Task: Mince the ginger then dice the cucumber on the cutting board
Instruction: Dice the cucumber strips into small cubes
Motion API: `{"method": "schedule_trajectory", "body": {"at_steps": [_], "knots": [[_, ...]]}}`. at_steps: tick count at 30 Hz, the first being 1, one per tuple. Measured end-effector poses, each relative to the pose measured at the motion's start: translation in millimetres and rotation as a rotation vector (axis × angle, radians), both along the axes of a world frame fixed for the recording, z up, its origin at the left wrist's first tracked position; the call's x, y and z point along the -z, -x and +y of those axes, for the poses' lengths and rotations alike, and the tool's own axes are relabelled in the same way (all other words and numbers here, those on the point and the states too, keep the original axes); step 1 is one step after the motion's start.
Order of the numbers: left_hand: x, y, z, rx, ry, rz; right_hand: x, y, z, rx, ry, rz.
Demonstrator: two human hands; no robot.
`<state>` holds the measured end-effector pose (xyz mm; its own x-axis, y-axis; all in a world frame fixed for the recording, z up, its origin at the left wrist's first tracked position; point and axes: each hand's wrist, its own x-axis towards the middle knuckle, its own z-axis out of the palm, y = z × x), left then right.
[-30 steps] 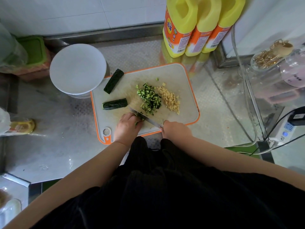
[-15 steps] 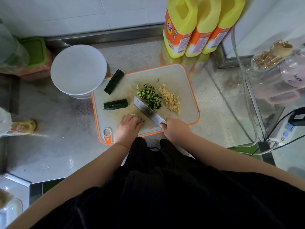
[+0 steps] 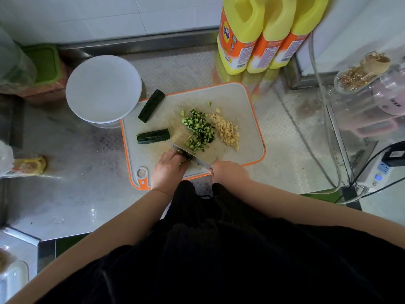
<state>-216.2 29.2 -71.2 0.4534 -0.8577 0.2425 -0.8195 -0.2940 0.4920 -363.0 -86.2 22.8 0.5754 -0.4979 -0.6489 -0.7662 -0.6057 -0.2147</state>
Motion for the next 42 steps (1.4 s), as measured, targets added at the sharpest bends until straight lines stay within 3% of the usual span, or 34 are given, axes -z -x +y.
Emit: {"method": "schedule_trajectory", "body": {"at_steps": [9, 22, 29, 42], "knots": [[-3.5, 1.5, 0.1, 0.030, 0.055, -0.082, 10.5, 9.7, -11.4, 0.155, -0.060, -0.091], [0.2, -2.9, 2.7, 0.034, 0.006, 0.016, -3.0, 3.1, -0.8, -0.047, 0.002, -0.041], [4.6, -1.0, 3.6, 0.019, 0.081, -0.020, 1.5, -6.1, 3.3, 0.045, 0.007, 0.008], [-3.0, 1.4, 10.8, 0.021, 0.060, -0.021, -2.1, 8.1, -10.7, 0.062, 0.031, -0.134]]}}
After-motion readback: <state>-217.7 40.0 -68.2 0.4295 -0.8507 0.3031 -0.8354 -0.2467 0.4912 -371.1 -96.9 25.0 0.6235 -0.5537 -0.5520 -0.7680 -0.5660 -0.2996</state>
